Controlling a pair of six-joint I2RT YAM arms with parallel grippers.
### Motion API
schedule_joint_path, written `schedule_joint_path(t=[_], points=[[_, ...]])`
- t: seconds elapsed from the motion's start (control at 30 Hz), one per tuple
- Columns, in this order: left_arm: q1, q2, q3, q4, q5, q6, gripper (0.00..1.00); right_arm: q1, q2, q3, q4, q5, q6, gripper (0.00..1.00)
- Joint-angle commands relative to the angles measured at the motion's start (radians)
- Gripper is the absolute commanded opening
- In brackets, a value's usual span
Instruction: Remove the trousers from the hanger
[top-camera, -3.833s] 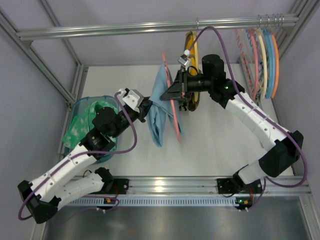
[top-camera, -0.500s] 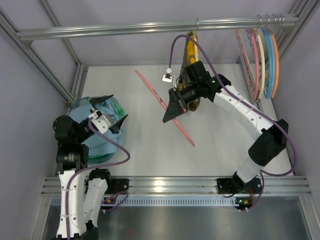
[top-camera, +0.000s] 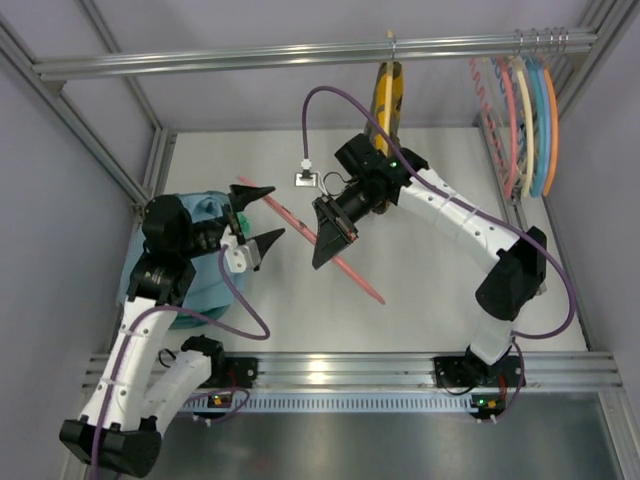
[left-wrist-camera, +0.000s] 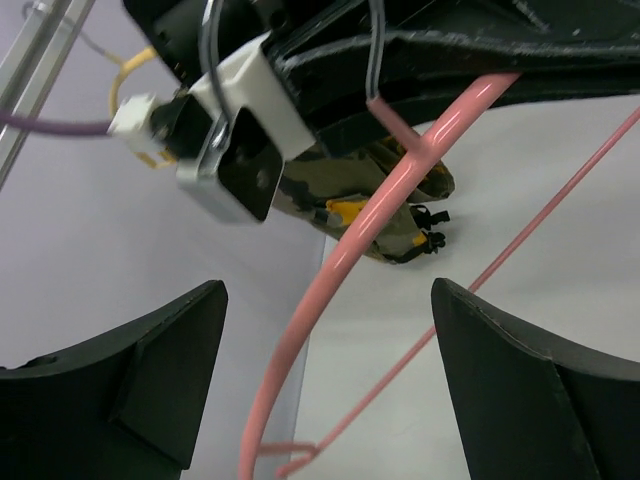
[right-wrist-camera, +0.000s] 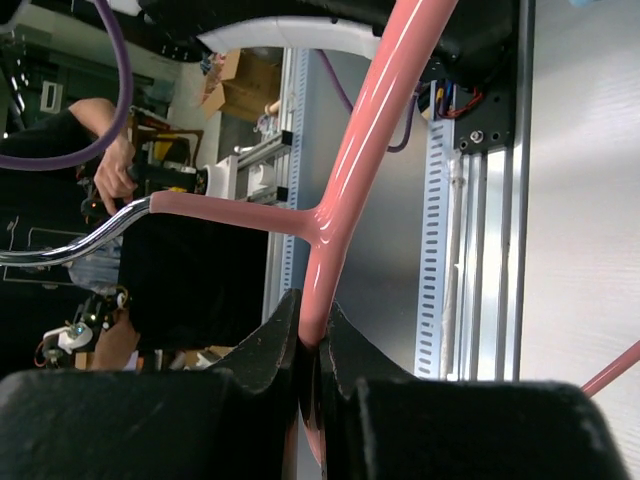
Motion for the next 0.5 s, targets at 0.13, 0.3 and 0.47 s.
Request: schedule_joint_path(t=[0.13,0.3,0.47], points=[[-0.232,0.041,-0.006,0.015,-0.135,0.231,0.77,0.051,-0.036,0.042,0.033,-0.032,0.0,0.0],[-0.305,0.061,0.0,0.015,-0.178,0.247,0.54,0.066,-0.05,0.03,0.04,-0.009,0.008,0.0],[-0.313,0.049,-0.006,0.015,-0.218,0.221,0.2,0.064,-0.073,0.046,0.062,0.083,0.038,0.0]])
